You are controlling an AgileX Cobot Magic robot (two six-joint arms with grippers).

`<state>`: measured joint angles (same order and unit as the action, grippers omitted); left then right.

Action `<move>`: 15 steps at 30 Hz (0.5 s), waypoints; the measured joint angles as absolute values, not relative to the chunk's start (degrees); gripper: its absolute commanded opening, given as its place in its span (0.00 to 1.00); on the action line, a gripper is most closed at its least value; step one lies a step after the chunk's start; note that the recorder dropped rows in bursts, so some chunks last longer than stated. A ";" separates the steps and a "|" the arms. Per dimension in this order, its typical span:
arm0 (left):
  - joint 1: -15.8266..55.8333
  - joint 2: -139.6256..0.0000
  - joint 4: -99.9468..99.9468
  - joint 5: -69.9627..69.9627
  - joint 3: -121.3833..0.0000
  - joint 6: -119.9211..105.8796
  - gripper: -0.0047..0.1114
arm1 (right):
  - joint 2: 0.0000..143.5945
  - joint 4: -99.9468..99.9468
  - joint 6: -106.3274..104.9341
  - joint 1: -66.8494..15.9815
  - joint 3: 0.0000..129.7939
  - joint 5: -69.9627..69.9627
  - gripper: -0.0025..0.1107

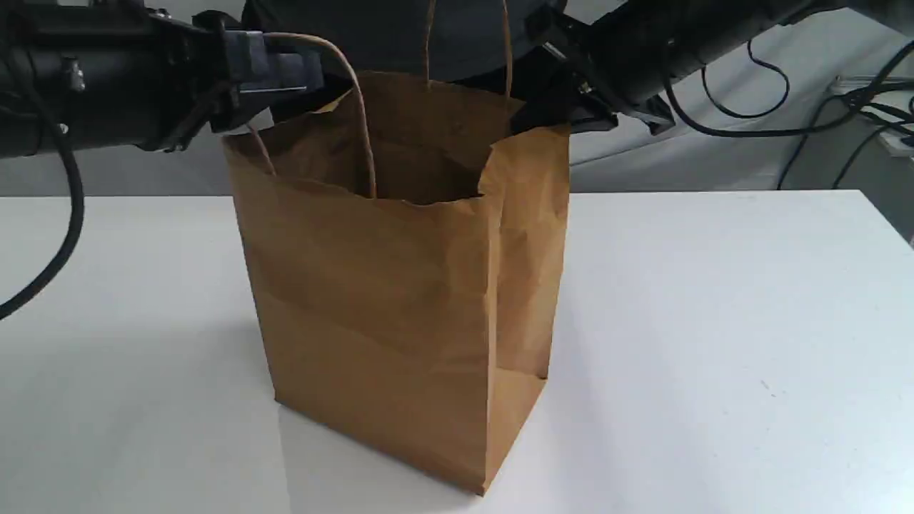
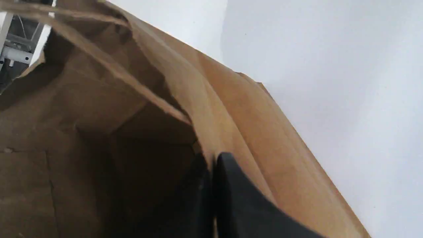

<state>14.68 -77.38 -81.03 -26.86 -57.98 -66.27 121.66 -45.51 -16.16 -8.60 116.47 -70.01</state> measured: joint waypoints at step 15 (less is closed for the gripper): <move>14.68 -67.72 -46.44 -27.87 -57.98 -41.92 0.44 | 121.66 -45.23 -16.33 -8.60 116.47 -70.01 0.07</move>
<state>14.68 -67.72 -46.44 -27.87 -57.98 -41.92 121.66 -45.23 -16.33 -8.60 116.47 -70.01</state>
